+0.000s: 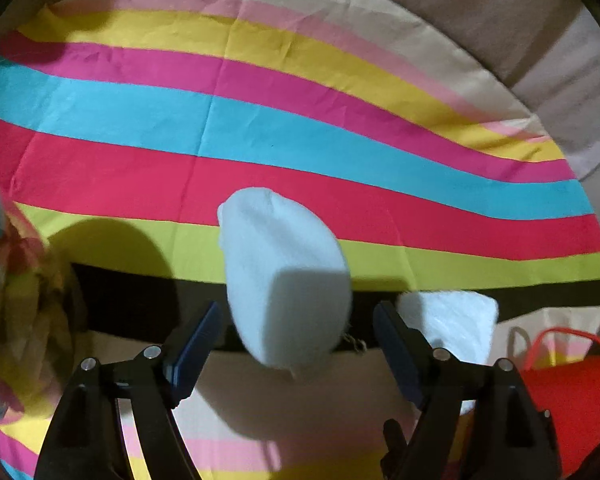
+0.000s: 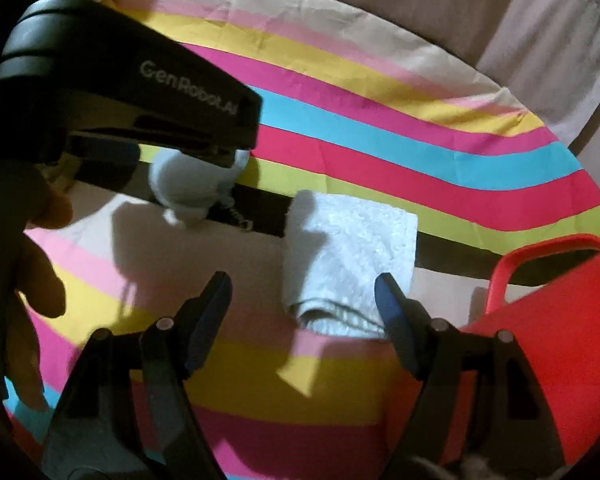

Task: Organize soft objects
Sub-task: 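Grasp the light blue pouch with the left tool while the right tool grasps the white towel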

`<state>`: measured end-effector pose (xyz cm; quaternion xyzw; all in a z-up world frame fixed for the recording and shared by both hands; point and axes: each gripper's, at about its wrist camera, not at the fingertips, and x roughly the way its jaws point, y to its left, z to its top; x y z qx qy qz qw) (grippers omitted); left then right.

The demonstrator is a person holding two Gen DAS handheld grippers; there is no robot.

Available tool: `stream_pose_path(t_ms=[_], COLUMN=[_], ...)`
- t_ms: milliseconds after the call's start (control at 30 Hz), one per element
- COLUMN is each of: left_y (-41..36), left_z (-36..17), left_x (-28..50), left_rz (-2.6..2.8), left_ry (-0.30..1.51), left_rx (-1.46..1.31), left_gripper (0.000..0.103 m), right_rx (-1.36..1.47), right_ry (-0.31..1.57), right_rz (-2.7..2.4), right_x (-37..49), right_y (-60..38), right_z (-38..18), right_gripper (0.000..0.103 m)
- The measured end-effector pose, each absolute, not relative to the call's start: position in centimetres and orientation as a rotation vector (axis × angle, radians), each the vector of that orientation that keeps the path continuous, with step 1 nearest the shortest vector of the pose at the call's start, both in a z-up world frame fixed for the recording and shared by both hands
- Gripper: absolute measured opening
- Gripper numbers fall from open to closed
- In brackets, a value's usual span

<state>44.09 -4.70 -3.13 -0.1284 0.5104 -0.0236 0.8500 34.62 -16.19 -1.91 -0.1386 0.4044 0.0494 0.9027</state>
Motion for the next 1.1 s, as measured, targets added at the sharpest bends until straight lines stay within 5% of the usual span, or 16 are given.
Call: stream_pose_path(t_ms=[233,467,567,600,733,1100], left_y=[-5.0,-5.6,-5.2,-5.1,-4.6,-4.3], left_z=[-4.9,-5.0,-4.4,-4.1,-3.7,-1.6], left_x=[45.8,45.4,45.1,44.9,44.1,40.4], left_rz=[-0.04,-0.075,-0.074,-0.074,-0.067,-0.078], left_ry=[1.118,1.098,1.081,1.077,1.07,1.017], left_rx=[-0.238,-0.18,-0.193,-0.199,-0.207,-0.22], left_gripper=[0.078,0.042,0.03,0.03,0.026,0.025], right_rx=[-0.293,-0.222,-0.192,-0.2,-0.211,-0.216], right_ry=[0.865,0.88,0.876,0.869,0.84,0.801], right_rz=[0.068,0.081,0.088,0.072,0.071,0.135], right_x=[37.3,38.6,38.7,38.6,38.1,34.6], right_y=[-16.2,-16.9,-17.3,-17.4,-17.5,-16.8], right_z=[-3.5,-3.6,-3.6,-3.6,-3.6,-1.5], right_gripper=[0.078,0.076,0.062,0.048,0.027,0.018])
